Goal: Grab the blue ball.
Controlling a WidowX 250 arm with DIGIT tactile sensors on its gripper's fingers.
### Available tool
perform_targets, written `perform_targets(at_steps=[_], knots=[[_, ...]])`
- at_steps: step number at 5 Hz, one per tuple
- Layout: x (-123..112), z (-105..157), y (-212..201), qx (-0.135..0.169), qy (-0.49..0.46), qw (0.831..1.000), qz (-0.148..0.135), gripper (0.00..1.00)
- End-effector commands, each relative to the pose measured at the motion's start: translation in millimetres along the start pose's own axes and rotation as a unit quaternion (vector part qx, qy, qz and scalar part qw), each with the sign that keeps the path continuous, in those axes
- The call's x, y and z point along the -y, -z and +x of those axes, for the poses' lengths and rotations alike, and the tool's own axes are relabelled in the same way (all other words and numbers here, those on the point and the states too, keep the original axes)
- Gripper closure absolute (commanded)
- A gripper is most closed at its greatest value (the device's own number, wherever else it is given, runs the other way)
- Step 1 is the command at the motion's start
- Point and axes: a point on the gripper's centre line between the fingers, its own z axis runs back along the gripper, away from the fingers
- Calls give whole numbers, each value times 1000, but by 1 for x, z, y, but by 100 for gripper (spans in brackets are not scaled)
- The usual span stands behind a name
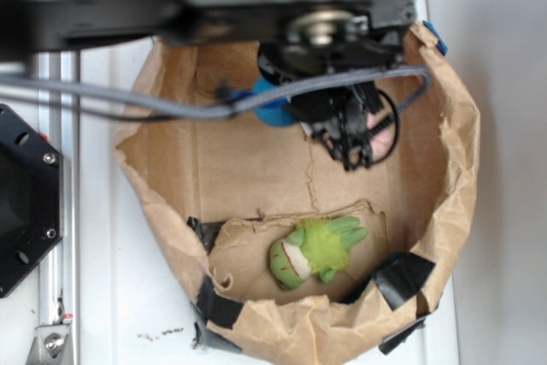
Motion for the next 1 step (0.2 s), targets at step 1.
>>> perform_targets(at_steps=[1], knots=[[19,-10,-28,30,7,999,-43,100]])
